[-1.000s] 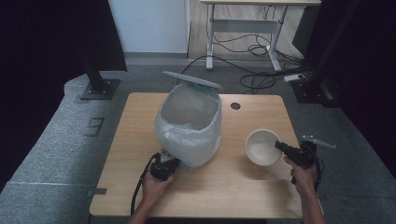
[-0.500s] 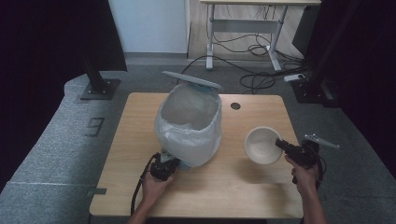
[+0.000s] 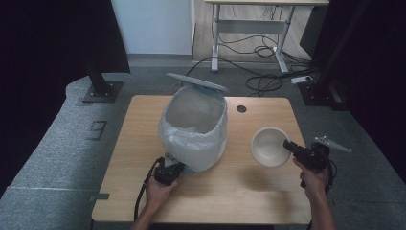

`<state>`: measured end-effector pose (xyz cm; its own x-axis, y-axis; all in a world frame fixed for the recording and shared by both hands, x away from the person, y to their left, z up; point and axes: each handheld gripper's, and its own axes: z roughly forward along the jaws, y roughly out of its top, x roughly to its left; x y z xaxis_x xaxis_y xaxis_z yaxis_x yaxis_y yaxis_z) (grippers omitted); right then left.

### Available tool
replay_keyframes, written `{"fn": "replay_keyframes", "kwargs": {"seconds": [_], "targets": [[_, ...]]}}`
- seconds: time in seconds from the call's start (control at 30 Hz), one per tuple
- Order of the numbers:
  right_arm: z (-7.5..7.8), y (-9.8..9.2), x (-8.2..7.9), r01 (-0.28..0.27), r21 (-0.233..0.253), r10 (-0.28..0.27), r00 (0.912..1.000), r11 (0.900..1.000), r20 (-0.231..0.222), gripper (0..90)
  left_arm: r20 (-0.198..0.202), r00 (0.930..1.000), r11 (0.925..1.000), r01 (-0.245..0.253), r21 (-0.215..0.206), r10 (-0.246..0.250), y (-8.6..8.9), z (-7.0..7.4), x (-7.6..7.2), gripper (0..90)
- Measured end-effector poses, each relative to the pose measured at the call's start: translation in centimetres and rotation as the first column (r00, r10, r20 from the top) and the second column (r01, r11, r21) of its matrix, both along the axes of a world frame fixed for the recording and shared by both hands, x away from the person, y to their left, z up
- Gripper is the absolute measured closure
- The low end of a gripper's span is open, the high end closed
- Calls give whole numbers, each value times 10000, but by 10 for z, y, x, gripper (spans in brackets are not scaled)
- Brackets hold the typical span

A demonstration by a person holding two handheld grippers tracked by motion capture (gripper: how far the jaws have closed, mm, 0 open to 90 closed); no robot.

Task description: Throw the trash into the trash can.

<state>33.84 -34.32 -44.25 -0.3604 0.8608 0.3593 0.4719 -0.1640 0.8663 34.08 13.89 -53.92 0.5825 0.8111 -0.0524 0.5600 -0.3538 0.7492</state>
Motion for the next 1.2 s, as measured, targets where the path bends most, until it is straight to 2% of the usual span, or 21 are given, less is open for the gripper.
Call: {"fn": "replay_keyframes", "kwargs": {"seconds": [0.33, 0.7, 1.2], "targets": [[22, 14, -7, -460, 95, 455, 9975, 9989, 544, 829, 14, 10000, 10000, 1, 5, -1, 0, 0, 0, 900], [33, 28, -4, -694, -25, 694, 9951, 9976, 709, 829, 23, 10000, 10000, -2, -59, 2, 0, 0, 0, 900], [53, 41, -4, -1066, 168, 1041, 9883, 9942, 1112, 828, 15, 10000, 10000, 16, -42, -16, 0, 0, 0, 900]]}}
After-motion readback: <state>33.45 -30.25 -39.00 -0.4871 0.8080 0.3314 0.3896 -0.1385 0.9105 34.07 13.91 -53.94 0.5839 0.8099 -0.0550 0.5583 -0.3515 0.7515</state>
